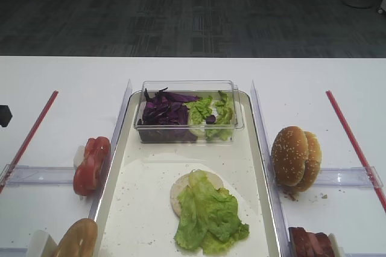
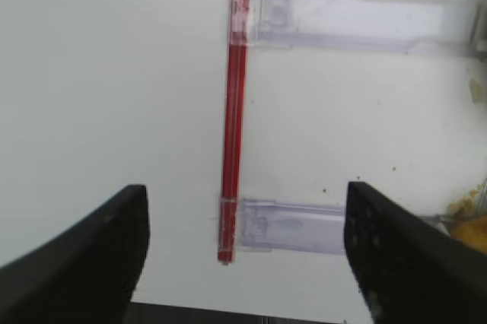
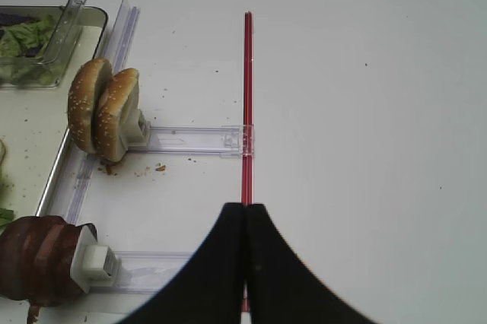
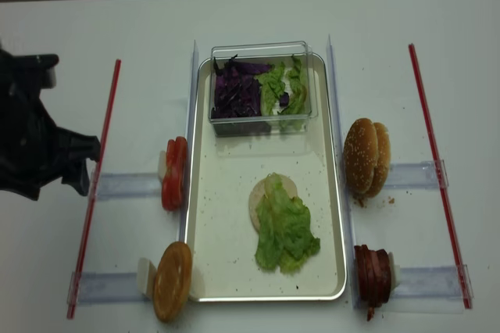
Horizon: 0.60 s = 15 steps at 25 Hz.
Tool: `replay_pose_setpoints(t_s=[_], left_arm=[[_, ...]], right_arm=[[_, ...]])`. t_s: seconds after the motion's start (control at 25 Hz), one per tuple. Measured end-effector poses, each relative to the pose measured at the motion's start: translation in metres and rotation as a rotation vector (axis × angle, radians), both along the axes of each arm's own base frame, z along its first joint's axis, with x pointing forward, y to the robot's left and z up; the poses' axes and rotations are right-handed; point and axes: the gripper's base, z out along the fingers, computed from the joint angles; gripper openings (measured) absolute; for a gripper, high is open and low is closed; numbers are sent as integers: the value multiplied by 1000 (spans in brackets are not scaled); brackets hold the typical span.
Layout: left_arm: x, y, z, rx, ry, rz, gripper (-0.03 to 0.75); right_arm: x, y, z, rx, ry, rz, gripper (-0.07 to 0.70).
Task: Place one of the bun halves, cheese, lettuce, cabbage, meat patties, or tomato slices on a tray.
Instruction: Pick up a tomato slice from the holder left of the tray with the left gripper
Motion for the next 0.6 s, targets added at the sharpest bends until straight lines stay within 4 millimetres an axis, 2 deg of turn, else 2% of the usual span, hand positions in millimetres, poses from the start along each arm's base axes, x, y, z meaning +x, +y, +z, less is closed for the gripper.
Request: replay_pose_setpoints(t_s=[0.24, 0.6], left_arm=[[19, 1, -1, 2, 0, 1, 493], [32, 1, 14, 3, -84, 1, 493]], right_arm=[[0, 0, 0, 0, 0, 0, 36], [0, 0, 0, 0, 0, 0, 36]])
